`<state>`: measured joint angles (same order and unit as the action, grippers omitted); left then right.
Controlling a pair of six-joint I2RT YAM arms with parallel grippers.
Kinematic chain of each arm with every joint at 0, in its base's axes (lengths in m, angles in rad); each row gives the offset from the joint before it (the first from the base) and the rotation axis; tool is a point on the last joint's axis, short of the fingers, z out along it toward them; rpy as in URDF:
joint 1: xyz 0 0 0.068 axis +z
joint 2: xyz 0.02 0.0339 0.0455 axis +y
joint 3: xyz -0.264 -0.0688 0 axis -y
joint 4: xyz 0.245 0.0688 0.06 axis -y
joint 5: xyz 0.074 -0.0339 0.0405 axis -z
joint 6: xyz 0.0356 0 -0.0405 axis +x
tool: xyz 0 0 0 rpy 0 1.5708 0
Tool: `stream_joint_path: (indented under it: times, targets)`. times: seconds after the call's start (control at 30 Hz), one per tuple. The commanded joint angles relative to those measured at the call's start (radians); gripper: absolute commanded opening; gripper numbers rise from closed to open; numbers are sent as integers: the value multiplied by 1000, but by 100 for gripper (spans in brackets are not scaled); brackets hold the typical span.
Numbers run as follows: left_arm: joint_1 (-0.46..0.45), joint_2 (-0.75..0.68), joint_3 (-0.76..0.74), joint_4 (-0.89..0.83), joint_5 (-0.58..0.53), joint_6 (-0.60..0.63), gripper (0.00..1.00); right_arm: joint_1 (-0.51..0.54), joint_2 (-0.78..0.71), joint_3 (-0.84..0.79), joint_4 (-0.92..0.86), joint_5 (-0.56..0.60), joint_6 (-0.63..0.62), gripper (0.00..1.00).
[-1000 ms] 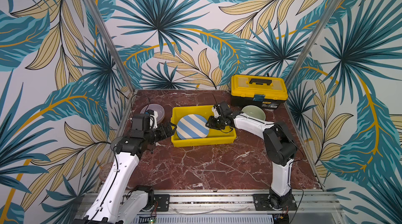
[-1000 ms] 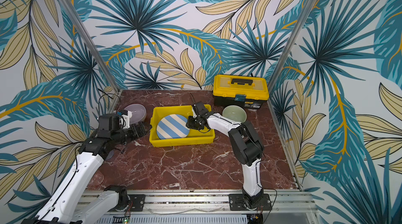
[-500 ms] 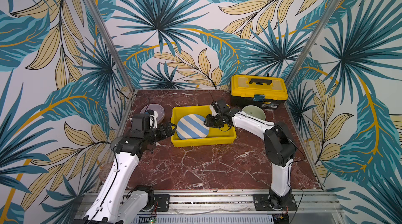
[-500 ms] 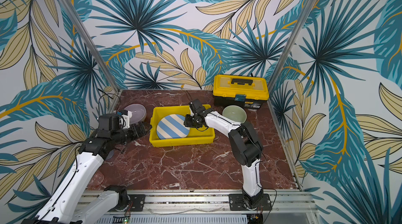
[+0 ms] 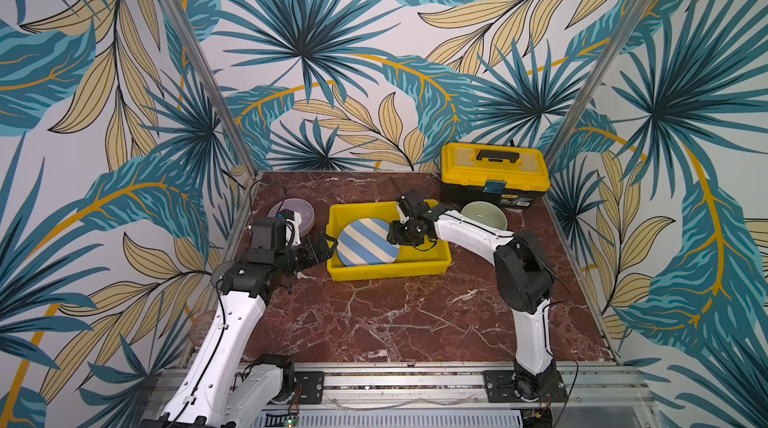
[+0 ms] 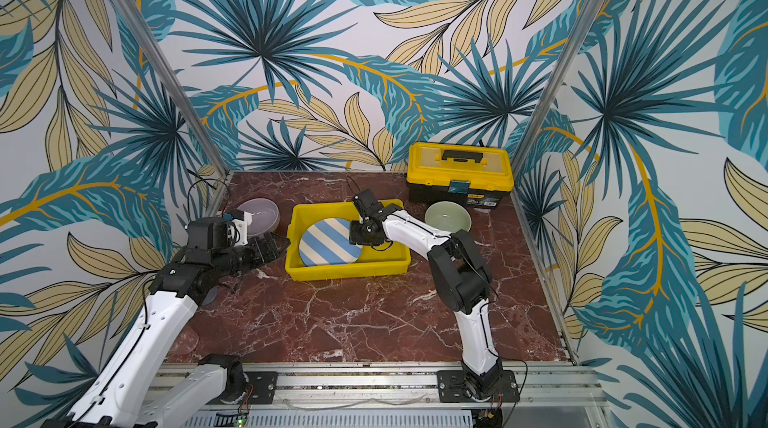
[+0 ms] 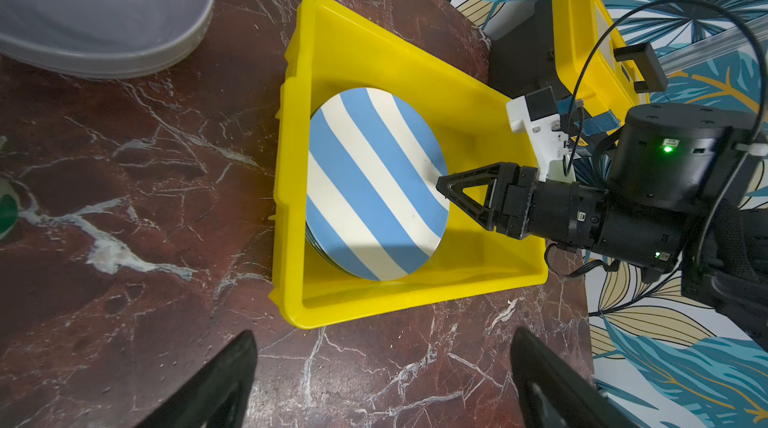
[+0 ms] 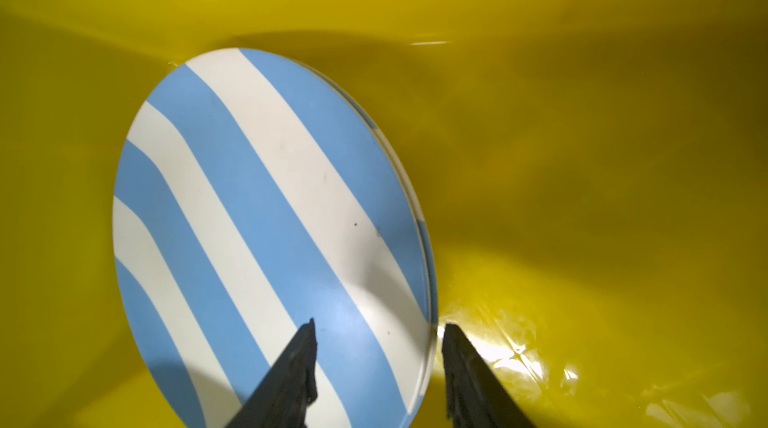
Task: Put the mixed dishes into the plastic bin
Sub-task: 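Press the striped plate down in the bin with the right gripper, then move the right gripper to the pale green bowl while the left draws back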
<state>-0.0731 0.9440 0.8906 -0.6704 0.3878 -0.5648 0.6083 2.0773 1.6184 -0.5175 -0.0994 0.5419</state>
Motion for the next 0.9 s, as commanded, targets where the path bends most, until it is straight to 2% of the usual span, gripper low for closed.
stream_joint_path:
  times: [0.0,0.23,0.87]
  targets:
    - [13,-23,-5,0,-13,25,95,8,27,22,-56,36,3,55]
    - [15,-25,-5,-3,-14,29,95,15,41,44,-62,27,9,58]
    - [18,-31,-12,-14,-24,40,95,26,74,75,-49,-22,22,58]
